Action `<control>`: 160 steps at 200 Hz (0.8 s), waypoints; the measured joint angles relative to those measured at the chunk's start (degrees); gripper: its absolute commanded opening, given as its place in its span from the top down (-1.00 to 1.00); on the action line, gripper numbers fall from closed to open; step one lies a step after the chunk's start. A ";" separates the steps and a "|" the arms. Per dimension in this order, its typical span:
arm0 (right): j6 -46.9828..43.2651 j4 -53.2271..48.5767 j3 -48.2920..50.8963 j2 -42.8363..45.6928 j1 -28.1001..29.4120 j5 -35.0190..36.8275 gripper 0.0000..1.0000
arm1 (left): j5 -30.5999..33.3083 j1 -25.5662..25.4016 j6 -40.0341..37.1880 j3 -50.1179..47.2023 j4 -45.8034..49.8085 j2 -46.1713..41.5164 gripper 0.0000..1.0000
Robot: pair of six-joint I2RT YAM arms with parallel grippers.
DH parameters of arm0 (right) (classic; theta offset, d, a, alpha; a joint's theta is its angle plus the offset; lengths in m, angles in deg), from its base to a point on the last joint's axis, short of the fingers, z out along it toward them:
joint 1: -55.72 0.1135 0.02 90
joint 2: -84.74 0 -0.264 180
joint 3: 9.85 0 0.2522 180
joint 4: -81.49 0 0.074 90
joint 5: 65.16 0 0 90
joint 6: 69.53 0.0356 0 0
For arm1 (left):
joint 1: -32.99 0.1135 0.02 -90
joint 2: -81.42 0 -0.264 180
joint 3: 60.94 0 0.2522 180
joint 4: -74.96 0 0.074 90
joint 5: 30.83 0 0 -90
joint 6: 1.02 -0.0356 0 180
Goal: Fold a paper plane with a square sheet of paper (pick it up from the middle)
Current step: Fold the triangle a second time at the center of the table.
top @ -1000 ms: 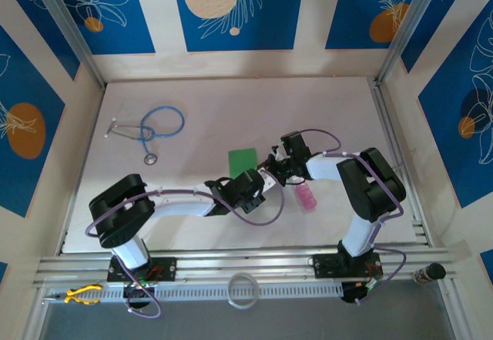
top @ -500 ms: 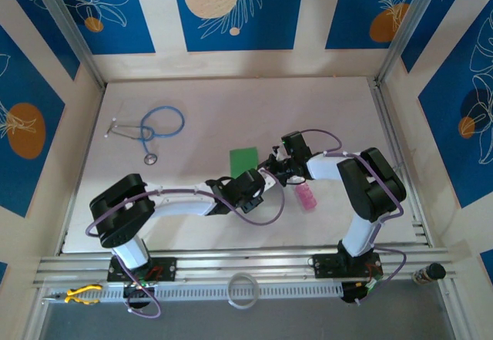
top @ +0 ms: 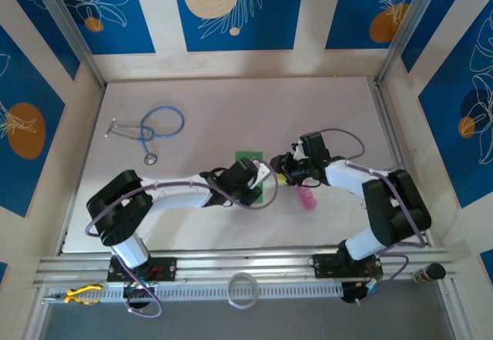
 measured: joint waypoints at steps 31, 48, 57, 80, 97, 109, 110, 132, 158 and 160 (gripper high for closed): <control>-1.03 -1.57 2.91 4.59 -0.90 0.98 0.42 | -8.50 4.00 5.33 -0.02 -2.47 -0.24 1.00; -0.83 -1.38 4.22 5.25 -0.28 0.92 0.60 | -11.93 5.27 7.80 -0.02 -3.72 -0.22 1.00; -0.94 -1.40 4.72 5.29 0.39 0.74 0.70 | -13.40 5.73 8.98 -0.02 -4.22 -0.22 1.00; -0.68 -1.29 5.42 4.87 3.26 0.76 0.90 | -15.78 6.40 11.15 -0.02 -5.20 -0.11 1.00; -0.42 -0.50 5.42 3.45 5.35 0.83 0.96 | -16.57 6.56 12.02 -0.02 -5.35 -0.11 1.00; -0.07 -0.07 5.42 2.16 7.13 1.62 0.98 | -16.81 6.56 12.26 -0.02 -5.31 -0.11 1.00; -0.02 -0.04 5.42 2.10 7.21 1.70 0.98 | -16.81 6.58 12.26 -0.02 -5.29 -0.11 1.00; 0.26 0.02 5.31 0.68 10.73 5.11 1.00 | -16.81 6.62 12.46 -0.02 -5.29 -0.11 1.00; 0.70 0.35 4.98 0.04 13.84 9.70 1.00 | -16.81 6.69 12.66 -0.04 -5.29 -0.11 1.00; 0.74 0.37 4.98 -0.02 14.01 9.99 1.00 | -16.81 6.69 12.66 -0.04 -5.29 -0.11 1.00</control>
